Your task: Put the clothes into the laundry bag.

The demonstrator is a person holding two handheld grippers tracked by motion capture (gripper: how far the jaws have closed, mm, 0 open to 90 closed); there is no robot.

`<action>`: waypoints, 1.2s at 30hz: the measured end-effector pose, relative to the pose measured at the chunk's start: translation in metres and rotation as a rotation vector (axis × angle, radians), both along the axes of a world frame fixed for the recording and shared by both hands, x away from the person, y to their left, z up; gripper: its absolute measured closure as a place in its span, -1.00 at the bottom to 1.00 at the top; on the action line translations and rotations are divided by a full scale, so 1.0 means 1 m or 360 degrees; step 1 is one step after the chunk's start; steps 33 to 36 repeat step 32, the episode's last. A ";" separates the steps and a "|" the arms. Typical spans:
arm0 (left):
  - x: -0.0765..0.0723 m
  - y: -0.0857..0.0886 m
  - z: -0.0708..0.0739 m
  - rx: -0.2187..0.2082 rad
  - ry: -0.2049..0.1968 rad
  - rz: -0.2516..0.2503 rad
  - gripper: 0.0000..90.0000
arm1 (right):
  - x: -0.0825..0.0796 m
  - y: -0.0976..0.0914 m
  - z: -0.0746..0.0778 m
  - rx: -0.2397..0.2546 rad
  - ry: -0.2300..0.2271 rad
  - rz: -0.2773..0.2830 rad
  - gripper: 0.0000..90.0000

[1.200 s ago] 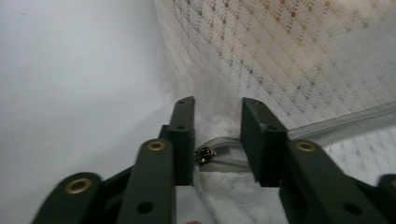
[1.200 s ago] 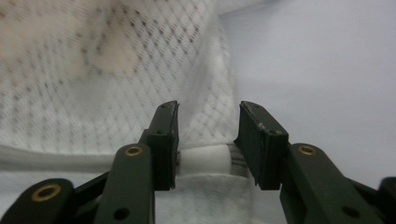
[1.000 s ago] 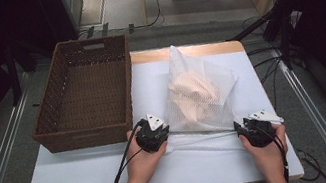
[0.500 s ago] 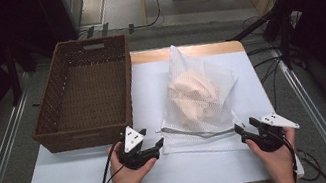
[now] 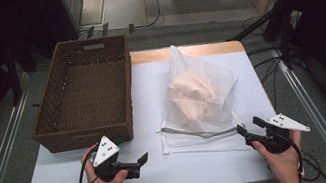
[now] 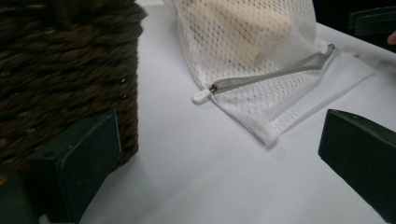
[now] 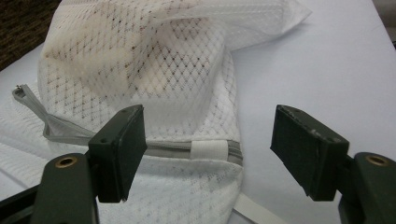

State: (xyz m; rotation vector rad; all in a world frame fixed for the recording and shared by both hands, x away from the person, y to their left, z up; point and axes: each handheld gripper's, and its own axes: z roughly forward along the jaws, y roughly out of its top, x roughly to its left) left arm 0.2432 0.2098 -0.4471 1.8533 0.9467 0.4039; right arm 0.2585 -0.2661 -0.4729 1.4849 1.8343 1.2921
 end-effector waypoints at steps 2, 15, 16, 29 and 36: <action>0.000 0.009 -0.001 0.0016 0.0011 0.0029 -1.00 | -0.001 -0.002 0.000 -0.0006 0.0003 -0.0002 -0.40; -0.002 0.047 0.004 0.0041 -0.0053 0.0178 -1.00 | -0.002 -0.005 -0.003 -0.0037 0.0019 -0.0030 -0.39; -0.002 0.050 0.003 0.0040 -0.0053 0.0190 -1.00 | -0.003 -0.006 -0.003 -0.0035 0.0019 -0.0038 -0.39; -0.001 0.049 -0.006 0.0149 -0.0003 0.0198 -1.00 | -0.003 -0.007 -0.002 -0.0032 0.0001 -0.0072 -0.39; 0.001 0.041 -0.008 0.0155 0.0014 0.0167 -1.00 | -0.003 -0.007 -0.001 -0.0037 -0.0015 -0.0078 -0.39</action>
